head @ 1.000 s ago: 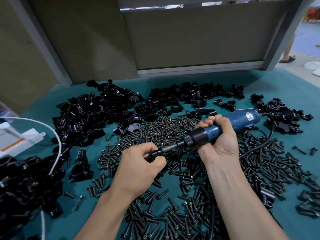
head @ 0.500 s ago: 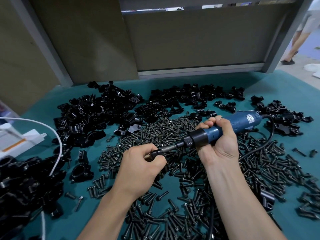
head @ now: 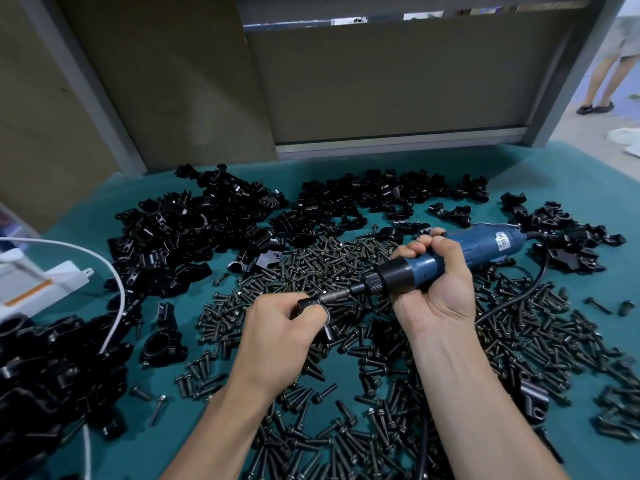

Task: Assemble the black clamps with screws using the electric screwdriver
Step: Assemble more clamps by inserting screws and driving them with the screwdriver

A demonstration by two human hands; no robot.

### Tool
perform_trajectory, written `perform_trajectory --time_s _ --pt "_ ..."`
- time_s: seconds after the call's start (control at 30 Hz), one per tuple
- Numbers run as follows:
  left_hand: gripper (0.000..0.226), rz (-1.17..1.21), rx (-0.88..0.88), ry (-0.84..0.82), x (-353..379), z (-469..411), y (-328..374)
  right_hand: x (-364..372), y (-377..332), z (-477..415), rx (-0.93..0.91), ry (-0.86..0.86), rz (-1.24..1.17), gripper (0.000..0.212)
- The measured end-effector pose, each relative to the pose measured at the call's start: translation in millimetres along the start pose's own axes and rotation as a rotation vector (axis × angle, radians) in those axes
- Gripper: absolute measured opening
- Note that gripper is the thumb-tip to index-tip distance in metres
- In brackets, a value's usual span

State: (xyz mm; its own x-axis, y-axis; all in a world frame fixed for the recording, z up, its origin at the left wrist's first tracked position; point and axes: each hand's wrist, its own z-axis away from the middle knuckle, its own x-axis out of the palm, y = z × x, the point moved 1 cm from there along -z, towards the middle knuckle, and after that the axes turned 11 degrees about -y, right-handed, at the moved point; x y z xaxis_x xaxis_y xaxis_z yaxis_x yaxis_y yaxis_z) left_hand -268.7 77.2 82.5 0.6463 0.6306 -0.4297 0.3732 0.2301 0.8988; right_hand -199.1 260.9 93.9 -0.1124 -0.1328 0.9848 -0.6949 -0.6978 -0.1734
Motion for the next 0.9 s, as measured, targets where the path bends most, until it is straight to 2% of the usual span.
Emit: perform_trajectory --time_s 0.17,0.23,0.3,0.37,0.4,0.47,0.57,0.63,0.73,0.77,0.9 --pt "0.035 -0.003 -0.013 0.008 -2.3 -1.2 -0.4 -2.1 -5.0 3.1 0.038 -0.124 0.081 0.023" --pt "0.038 0.12 -0.074 0.072 -7.2 -1.7 -1.3 -0.3 -6.6 5.1 0.049 -0.105 0.098 0.024" --pt "0.041 0.39 -0.15 0.243 -18.5 -2.2 -6.6 0.8 -6.6 6.1 0.053 0.002 0.1 0.025" --pt "0.028 0.658 -0.193 0.461 -31.9 -1.8 -11.4 3.5 -7.4 7.0 0.081 0.096 0.125 0.032" --pt "0.023 0.736 -0.201 0.538 -36.3 -2.6 -13.0 5.0 -7.1 7.1 0.099 0.124 0.167 0.039" --pt "0.026 0.787 -0.215 0.6 -36.6 -4.9 -15.7 7.3 -3.9 9.2 0.144 0.157 0.302 0.052" --pt "0.039 0.727 -0.221 0.565 -32.0 -8.5 -14.6 9.8 7.3 10.9 0.197 0.229 0.652 0.05" --pt "0.034 0.683 -0.193 0.56 -33.2 -9.8 -10.6 8.9 12.4 11.2 0.207 0.297 1.01 0.056" --pt "0.025 0.695 -0.135 0.571 -35.7 -9.4 -0.6 10.6 10.0 13.2 0.195 0.359 1.613 0.095" --pt "0.024 0.714 -0.129 0.576 -35.6 -8.8 2.8 13.0 8.9 14.2 0.188 0.33 1.77 0.1" --pt "0.024 0.751 -0.126 0.544 -36.0 -5.3 17.1 30.1 15.9 15.9 0.233 0.22 2.223 0.07"
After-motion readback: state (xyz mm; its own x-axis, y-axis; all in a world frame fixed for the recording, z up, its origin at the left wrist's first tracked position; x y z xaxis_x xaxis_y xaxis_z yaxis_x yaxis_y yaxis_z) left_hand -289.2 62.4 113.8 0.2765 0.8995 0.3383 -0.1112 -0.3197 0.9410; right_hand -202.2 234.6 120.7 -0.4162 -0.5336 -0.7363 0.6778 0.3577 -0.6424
